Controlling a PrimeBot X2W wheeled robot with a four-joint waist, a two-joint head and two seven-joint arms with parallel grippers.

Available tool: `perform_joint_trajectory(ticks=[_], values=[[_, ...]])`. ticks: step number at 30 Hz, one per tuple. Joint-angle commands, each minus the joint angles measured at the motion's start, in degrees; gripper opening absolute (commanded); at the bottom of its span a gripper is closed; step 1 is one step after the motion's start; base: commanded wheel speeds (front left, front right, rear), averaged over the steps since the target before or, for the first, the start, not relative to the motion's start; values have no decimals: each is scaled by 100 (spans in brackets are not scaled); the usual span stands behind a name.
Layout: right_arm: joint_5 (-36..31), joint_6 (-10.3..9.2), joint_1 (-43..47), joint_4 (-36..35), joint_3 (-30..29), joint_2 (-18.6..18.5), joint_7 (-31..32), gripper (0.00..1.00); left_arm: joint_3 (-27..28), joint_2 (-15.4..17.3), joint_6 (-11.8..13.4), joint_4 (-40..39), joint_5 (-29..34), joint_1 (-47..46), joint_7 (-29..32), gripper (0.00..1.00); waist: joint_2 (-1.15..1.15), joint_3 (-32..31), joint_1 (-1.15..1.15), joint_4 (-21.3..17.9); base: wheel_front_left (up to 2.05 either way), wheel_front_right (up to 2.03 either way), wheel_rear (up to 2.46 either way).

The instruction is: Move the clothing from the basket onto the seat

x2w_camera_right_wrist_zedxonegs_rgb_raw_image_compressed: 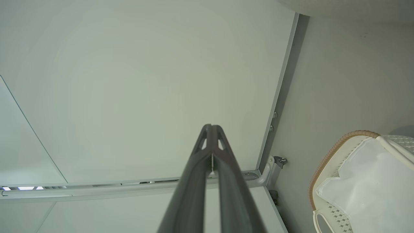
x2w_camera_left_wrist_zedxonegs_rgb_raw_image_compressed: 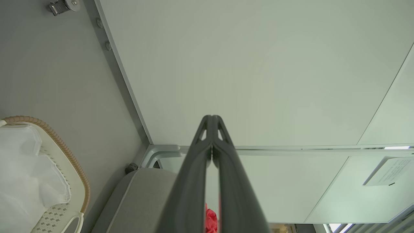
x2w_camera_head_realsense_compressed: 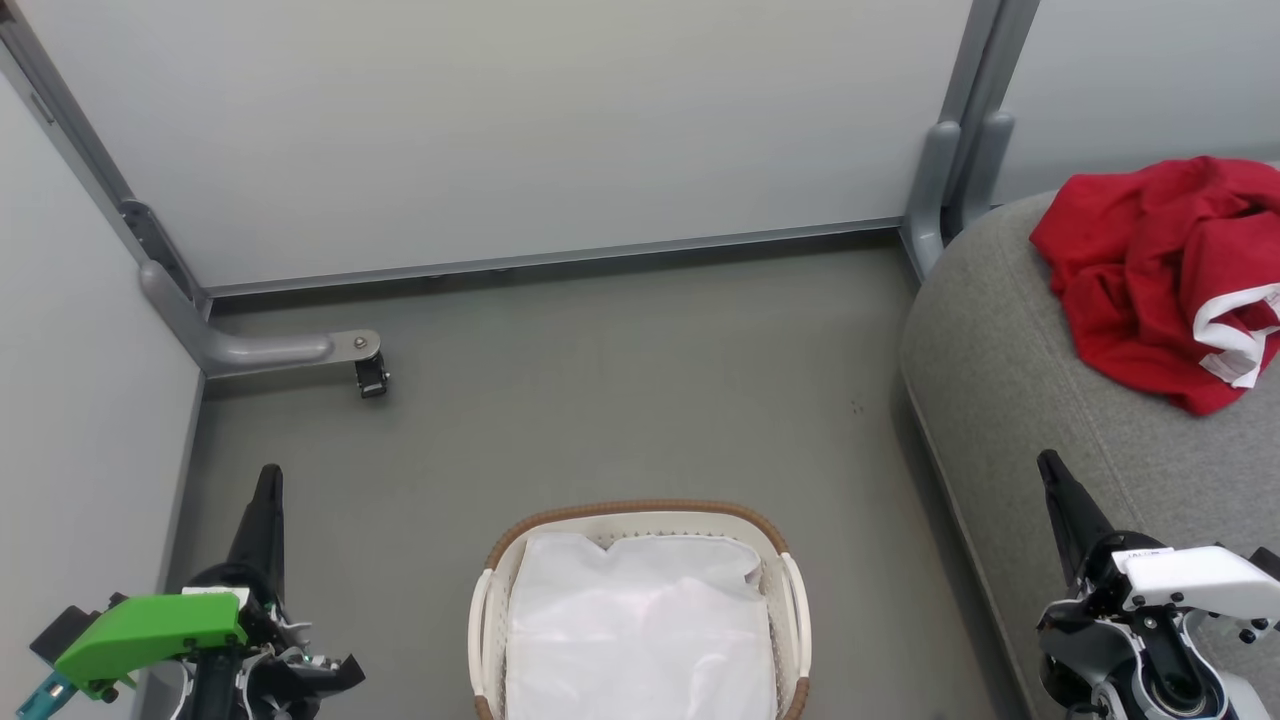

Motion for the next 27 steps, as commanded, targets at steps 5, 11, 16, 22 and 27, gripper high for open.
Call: perform_joint_trajectory(ticks=[5,11,16,22,27], values=[[35,-2,-44,-27,-14,-34,18,0,30,22,-32,13,-34,-74,21,0,0,0,0,0,0,0,0],[36,-2,-43,-27,-13,-34,18,0,39,15,-32,13,-24,-75,23,0,0,0,0,0,0,0,0],[36,-2,-43,-27,-13,-34,18,0,44,9,-32,12,-16,-76,28,0,0,0,0,0,0,0,0],[36,-2,-42,-27,-13,-34,18,0,51,6,-32,13,-7,-76,35,0,0,0,0,0,0,0,0],[36,-2,-42,-26,-13,-34,18,0,57,1,-32,13,-1,-77,42,0,0,0,0,0,0,0,0]])
